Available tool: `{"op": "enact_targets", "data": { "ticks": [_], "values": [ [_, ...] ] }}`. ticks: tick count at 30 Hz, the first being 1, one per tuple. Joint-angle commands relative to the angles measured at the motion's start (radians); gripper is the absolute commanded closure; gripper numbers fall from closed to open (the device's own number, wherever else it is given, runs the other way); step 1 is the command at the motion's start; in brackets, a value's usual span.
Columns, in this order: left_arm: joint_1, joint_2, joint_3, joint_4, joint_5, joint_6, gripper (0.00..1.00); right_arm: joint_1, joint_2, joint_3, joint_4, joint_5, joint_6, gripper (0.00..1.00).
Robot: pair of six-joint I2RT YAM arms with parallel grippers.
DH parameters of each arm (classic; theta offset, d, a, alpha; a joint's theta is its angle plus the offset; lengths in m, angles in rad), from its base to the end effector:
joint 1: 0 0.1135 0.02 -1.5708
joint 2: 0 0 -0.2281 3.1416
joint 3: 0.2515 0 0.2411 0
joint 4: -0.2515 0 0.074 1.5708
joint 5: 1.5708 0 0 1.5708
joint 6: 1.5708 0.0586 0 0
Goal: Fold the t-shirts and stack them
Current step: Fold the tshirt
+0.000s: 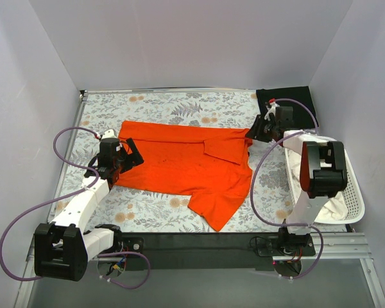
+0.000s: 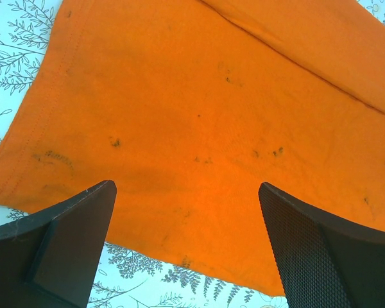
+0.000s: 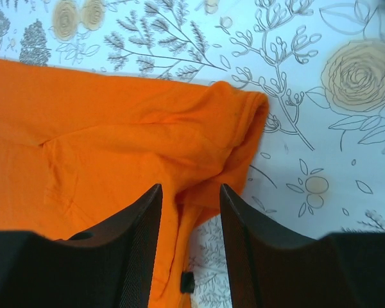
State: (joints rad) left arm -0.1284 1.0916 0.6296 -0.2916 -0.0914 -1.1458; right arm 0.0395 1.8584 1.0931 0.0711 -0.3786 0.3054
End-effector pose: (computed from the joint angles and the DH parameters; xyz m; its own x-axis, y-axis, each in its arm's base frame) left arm 0.2458 -0.0263 0.1750 -0.3359 -0.8714 -0.3576 -0.5929 0.4906 -0.6386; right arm 0.3922 0.0372 0.1316 -0.7061 0.2517 -0.6619 -0.1135 0.8824 0.4566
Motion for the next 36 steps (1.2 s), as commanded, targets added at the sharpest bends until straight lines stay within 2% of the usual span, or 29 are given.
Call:
{"op": "enact_targets", "data": {
  "ticks": [1, 7, 12, 21, 36],
  "values": [
    [-0.002, -0.009, 0.035, 0.009, 0.01, 0.003, 0.14, 0.045, -0.163, -0.022, -0.039, 0.085, -0.124, 0.59],
    [-0.002, -0.016, 0.036, 0.009, 0.013, 0.001, 0.14, 0.161, -0.3, -0.111, -0.137, 0.219, -0.173, 0.62],
    [-0.002, -0.027, 0.033, 0.009, 0.018, 0.0, 0.14, 0.238, -0.32, -0.165, -0.183, 0.282, -0.163, 0.64],
    [-0.002, -0.038, 0.028, 0.009, 0.015, 0.0, 0.14, 0.243, -0.248, -0.196, -0.186, 0.27, -0.091, 0.66],
    [-0.002, -0.033, 0.028, 0.009, 0.024, 0.0, 0.14, 0.241, -0.18, -0.205, -0.186, 0.261, -0.077, 0.7]
  ]
}}
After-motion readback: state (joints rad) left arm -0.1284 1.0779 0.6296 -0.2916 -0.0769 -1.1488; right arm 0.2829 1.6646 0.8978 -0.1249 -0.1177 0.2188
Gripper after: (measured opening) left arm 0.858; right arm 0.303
